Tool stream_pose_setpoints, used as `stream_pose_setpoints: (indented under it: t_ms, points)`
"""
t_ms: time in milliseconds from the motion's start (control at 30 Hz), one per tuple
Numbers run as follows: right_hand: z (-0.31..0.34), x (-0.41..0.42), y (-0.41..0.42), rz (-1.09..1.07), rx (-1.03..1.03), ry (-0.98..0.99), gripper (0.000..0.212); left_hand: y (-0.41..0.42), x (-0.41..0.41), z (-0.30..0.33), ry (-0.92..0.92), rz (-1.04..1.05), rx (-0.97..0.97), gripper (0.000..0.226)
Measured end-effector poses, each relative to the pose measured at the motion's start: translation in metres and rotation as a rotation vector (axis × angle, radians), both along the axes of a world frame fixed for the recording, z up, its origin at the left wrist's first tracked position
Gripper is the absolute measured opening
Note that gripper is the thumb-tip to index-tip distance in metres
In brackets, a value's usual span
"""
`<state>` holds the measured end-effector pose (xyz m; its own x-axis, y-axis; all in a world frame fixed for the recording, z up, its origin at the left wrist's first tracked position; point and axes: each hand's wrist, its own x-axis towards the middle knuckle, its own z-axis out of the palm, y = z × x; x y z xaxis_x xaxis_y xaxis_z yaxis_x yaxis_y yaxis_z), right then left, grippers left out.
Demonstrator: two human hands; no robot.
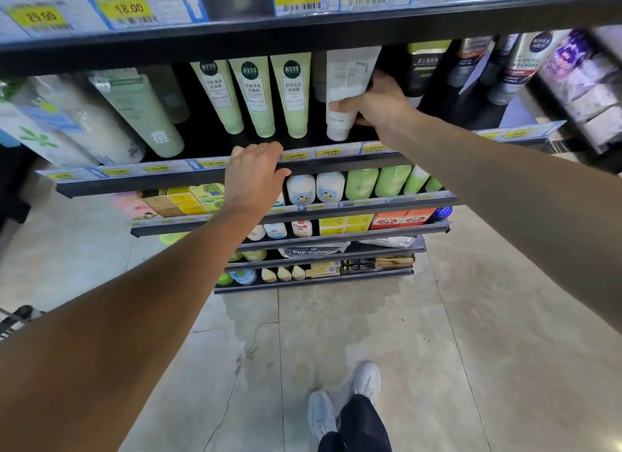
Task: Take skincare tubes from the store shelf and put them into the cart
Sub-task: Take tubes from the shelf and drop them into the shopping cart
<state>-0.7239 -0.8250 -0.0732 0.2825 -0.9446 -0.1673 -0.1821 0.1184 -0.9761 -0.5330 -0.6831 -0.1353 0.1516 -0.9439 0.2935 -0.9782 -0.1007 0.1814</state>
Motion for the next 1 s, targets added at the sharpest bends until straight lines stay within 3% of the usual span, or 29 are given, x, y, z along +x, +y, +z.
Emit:
stream_pose_setpoints:
  t_ms: [233, 1000]
  points:
    - [-0.007, 0.005, -0.007, 0.020, -0.121, 0.154, 0.069, 0.002, -0.001, 0.002, 0.017, -0.006, -0.005, 0.026]
    - [-0.026, 0.013, -0.027, 0.014, -0.100, 0.071, 0.051, 0.001, -0.001, -0.001, 0.011, -0.004, -0.013, 0.027]
